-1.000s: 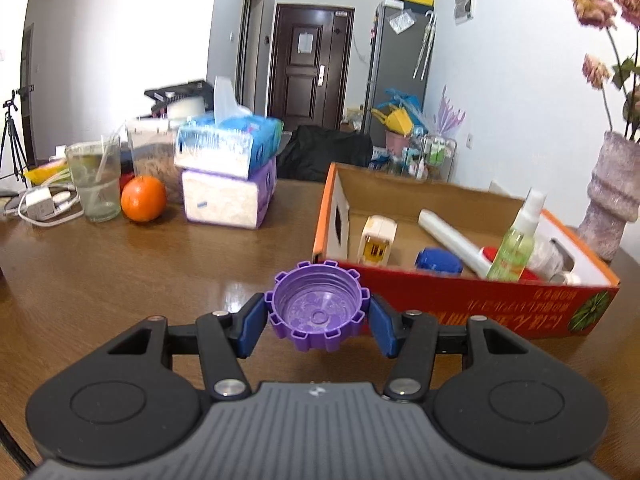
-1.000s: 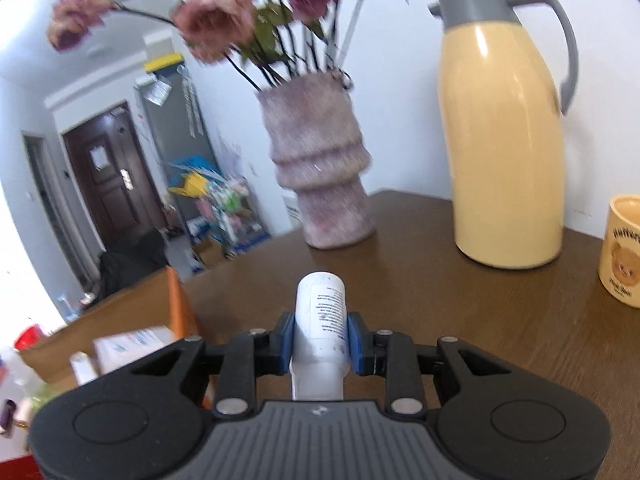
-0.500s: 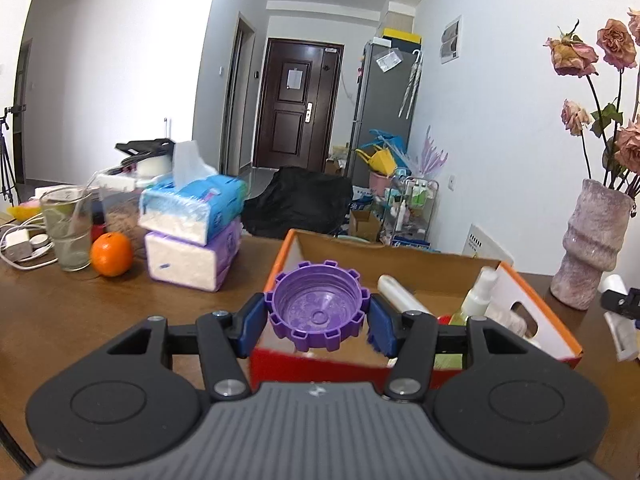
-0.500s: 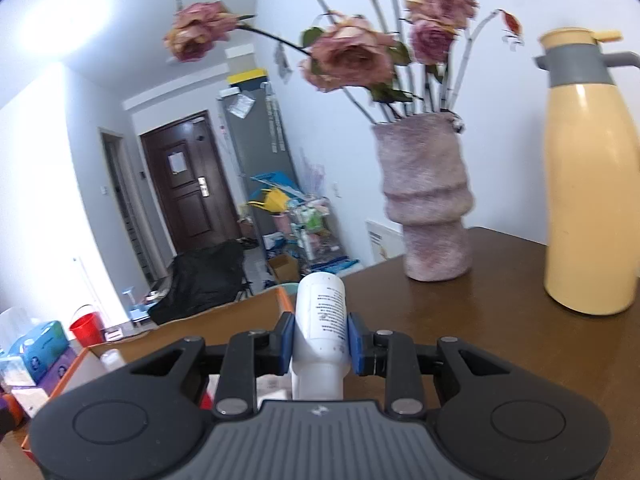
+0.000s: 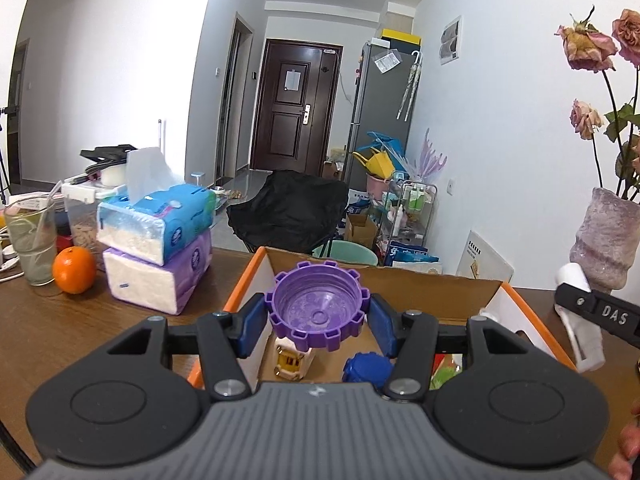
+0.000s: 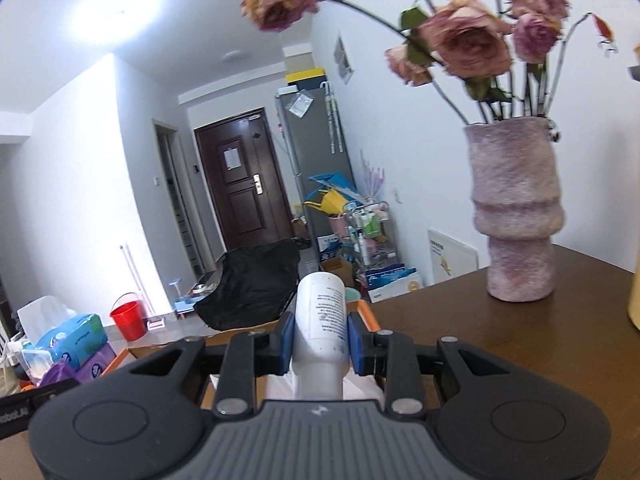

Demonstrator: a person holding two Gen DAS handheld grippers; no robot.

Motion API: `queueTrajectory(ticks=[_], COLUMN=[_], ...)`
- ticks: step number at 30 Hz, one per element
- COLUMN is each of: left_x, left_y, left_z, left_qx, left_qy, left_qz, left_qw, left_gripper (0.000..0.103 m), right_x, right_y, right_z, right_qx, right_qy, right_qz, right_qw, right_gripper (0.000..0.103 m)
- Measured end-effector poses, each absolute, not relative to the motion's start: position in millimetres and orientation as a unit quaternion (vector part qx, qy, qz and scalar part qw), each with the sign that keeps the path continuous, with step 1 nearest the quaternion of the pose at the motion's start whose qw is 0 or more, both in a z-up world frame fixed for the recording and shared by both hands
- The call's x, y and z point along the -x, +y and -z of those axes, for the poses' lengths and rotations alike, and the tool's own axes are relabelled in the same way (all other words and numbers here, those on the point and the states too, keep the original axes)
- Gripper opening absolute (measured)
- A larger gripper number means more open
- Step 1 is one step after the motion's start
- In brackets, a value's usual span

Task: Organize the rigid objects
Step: 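Carry the purple cap and spray bottle over the red box with both tools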

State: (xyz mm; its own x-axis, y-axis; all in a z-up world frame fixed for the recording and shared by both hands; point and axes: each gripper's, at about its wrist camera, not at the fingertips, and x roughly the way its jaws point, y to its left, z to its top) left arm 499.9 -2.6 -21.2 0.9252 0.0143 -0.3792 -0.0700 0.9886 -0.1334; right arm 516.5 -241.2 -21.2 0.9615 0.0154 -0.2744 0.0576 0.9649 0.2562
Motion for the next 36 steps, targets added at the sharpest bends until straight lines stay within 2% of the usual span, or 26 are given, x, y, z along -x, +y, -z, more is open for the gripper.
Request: queueTrajectory(ticks=[23, 24, 26, 27, 28, 30, 31, 33, 34, 36], left_x=[-560.7, -560.8, -559.7, -558.2, -556.6, -554.4, -553.3, -551.3, -550.7, -550.0], left_y=[-6.9, -6.2, -4.3, -3.6, -2.7, -0.5, 1.2, 4.1, 4.9, 6.3], left_z=[41.4, 41.7, 41.6, 41.3, 40.8, 38.4, 37.1, 35.1, 34.1, 33.6], left_qx=[0.035, 0.034, 0.033, 0.032, 0.032, 0.030, 0.031, 0.034, 0.033, 0.033], left_qy=[0.228, 0.230, 0.230, 0.227, 0.223, 0.216, 0.214, 0.211, 0.210, 0.209], left_qz=[-0.015, -0.016, -0.015, -0.016, -0.020, -0.027, -0.028, -0.030, -0.030, -0.033], left_qw=[0.973, 0.972, 0.973, 0.973, 0.974, 0.976, 0.976, 0.977, 0.977, 0.977], left_gripper=[0.057, 0.057, 0.070, 0.084, 0.092, 0.099, 0.103, 0.103, 0.103, 0.103], right_x=[-571.7, -572.4, -575.5, -575.1, -574.8, -571.8, -570.1, -568.3, -566.4, -563.3], right_y=[-218.1, -217.9, -220.0, -221.5, -222.9, -227.8, -230.8, -237.2, -240.4, -244.8], right_z=[39.7, 40.5, 40.6, 40.4, 39.3, 36.5, 34.9, 31.6, 30.2, 28.3], right_qx=[-0.100, -0.099, -0.097, -0.097, -0.095, -0.094, -0.095, -0.097, -0.099, -0.101], right_qy=[0.200, 0.206, 0.218, 0.220, 0.220, 0.212, 0.206, 0.196, 0.189, 0.178], right_qz=[-0.066, -0.070, -0.075, -0.071, -0.066, -0.047, -0.038, -0.027, -0.022, -0.016], right_qw=[0.972, 0.971, 0.968, 0.968, 0.969, 0.972, 0.973, 0.975, 0.977, 0.979], right_gripper=[0.027, 0.027, 0.028, 0.034, 0.040, 0.067, 0.073, 0.096, 0.101, 0.103])
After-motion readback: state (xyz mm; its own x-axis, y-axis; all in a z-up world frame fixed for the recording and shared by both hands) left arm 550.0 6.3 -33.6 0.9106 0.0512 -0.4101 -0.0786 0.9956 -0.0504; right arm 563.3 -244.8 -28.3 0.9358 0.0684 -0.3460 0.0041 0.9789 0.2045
